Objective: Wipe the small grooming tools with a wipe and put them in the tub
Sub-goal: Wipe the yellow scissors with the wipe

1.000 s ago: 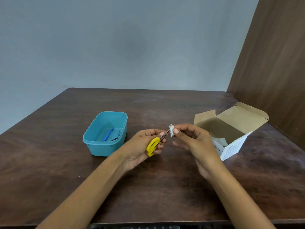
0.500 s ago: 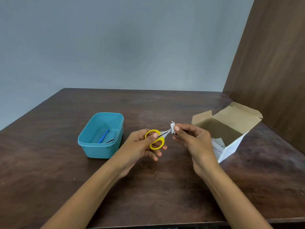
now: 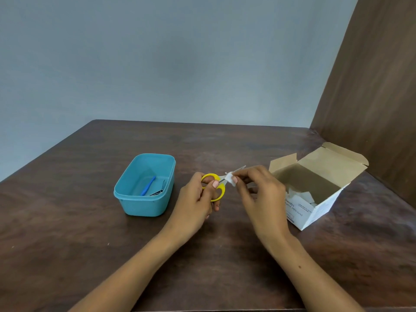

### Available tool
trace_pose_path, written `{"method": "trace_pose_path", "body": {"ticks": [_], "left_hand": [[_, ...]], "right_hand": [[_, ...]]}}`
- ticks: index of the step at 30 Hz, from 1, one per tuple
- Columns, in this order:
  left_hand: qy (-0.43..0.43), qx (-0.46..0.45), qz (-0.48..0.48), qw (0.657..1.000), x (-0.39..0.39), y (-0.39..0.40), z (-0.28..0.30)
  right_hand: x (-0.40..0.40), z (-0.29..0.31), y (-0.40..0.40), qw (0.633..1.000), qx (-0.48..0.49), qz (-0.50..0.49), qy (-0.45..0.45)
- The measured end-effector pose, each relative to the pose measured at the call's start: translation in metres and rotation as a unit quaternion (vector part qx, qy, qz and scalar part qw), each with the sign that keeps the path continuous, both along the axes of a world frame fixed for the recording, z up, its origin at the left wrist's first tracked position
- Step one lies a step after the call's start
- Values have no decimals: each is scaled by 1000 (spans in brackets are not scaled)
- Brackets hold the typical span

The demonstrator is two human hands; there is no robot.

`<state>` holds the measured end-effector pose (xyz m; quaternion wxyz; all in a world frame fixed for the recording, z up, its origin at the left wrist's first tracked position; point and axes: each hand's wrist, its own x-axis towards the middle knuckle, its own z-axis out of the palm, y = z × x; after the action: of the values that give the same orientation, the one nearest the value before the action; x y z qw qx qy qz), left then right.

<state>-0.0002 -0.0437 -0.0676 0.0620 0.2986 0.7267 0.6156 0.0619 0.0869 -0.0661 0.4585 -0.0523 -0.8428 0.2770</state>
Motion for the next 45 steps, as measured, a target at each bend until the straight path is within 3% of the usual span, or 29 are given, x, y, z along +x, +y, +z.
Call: {"method": "trace_pose_path", "body": {"ticks": [6, 15, 21, 28, 33, 39, 45], "left_hand": [[6, -1, -10, 1000, 1, -2, 2], [55, -31, -20, 998, 2, -3, 1], [74, -36, -22, 996, 3, -2, 0], [116, -47, -23, 992, 2, -3, -1], [116, -52, -36, 991, 3, -3, -3], [117, -52, -36, 991, 2, -5, -3], [110, -49, -44, 992, 4, -3, -3]], "right_hand": [[3, -3, -5, 998, 55, 37, -11], [3, -4, -3, 999, 36, 35, -20], [0, -1, 8, 1000, -10, -23, 5], [0, -4, -5, 999, 6, 32, -23], [-1, -1, 5, 1000, 0, -11, -4], [0, -5, -5, 999, 7, 30, -14], [0, -2, 6, 1000, -2, -7, -3]]}}
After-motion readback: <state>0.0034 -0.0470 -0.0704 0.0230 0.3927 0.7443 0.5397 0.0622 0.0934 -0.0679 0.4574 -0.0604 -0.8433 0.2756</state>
